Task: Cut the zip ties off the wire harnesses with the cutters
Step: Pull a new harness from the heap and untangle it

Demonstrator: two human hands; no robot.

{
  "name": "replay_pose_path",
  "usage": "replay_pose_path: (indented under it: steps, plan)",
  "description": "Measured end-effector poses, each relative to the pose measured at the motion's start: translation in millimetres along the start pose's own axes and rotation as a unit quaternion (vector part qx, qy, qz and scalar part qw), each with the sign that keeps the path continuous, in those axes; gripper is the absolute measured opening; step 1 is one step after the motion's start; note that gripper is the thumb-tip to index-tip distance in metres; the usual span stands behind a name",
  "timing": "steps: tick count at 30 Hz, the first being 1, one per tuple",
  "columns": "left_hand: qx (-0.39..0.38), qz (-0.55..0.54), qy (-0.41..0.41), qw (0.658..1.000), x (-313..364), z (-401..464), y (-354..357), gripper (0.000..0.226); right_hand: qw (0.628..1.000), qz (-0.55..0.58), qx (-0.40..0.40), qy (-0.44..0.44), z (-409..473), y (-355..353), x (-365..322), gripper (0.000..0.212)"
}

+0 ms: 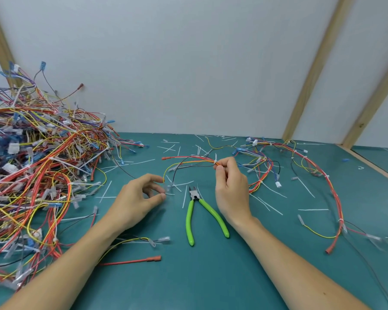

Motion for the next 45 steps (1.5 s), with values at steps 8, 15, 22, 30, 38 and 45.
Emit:
replay_pose_path:
  steps: [8,15,22,30,38,45]
  plan:
    - [0.01,0.043,-0.007,0.999,4,-1,-2,0.023,0.998,0.023,0.001,-0.059,-2,-2,-16,0.013]
    - [-0.031,-0.005,0.007,0.999,10,-2,3,0.024,0.996,0.033,-0.002,-0.089,-6,-2,-26,0.011]
    - [0.144,0.0,-0.087,0.986,-18,5,-25,0.007,0.99,-0.013,-0.016,-0.137,-9,0,-39,0.009]
    - [0.259,0.097,0.146,0.95,52,-13,-44,0.038,0.948,-0.079,-0.03,-0.306,-19,4,-65,0.015]
    - [0.037,0.04,0.175,0.983,68,-25,-14,0.054,0.93,-0.084,-0.066,-0.353,-28,10,-79,0.019]
    - [0.027,0.078,0.153,0.985,44,-13,-2,0.023,0.937,-0.088,-0.049,-0.334,-27,13,-82,0.017]
Point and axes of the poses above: each hand's wrist, its own z-axis towards the middle knuckle, its own y-axis out of the palm, x = y × z, the point moved 7 cm from there along z, towards the middle knuckle, and after that the axes turned 7 degrees about x, right-handed, at the moved point
